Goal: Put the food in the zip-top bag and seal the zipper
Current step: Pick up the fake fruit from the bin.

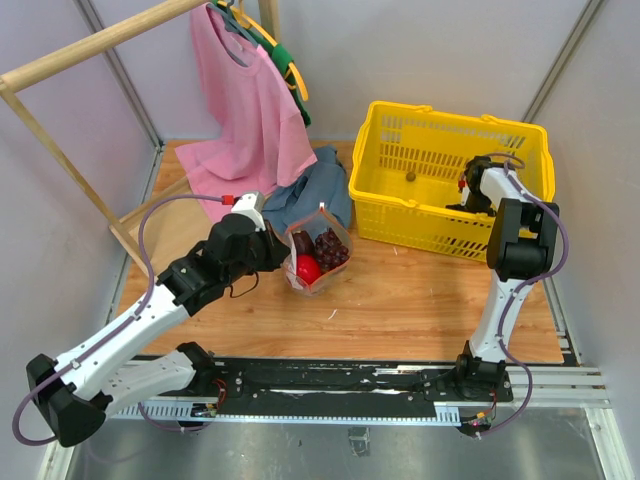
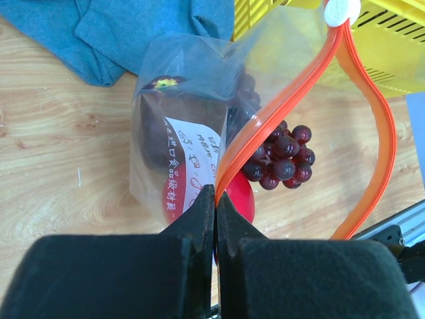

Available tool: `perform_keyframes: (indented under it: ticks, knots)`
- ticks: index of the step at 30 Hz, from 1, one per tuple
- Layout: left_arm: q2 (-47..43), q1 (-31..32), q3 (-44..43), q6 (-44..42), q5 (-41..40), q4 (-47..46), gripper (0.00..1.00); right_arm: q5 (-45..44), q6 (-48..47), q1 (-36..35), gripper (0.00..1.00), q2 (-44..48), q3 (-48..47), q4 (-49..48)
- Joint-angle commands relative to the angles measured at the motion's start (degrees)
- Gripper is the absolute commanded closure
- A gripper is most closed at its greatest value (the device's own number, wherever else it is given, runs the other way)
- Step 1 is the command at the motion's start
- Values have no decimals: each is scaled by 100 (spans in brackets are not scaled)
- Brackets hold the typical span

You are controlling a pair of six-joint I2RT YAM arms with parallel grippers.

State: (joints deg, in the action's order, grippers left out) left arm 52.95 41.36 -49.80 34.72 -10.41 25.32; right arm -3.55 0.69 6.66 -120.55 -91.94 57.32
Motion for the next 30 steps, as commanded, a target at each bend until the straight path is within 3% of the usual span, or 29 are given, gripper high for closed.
perform_keyframes:
  ticks: [1,8,19,30]
  knots:
    - [36,-27,-143,-38,-10,-118,100,121,89,63,23,-73,133,-67]
    - [161,-25,-198,-53,-5,-100,100,118,89,78,28,-12,214,-314]
    - [169,-23,-216,-36,5,-77,100,384,128,-2,59,550,383,-647]
    - [96,-28,-289,40,-22,40,100,317,187,-604,69,1825,261,-820]
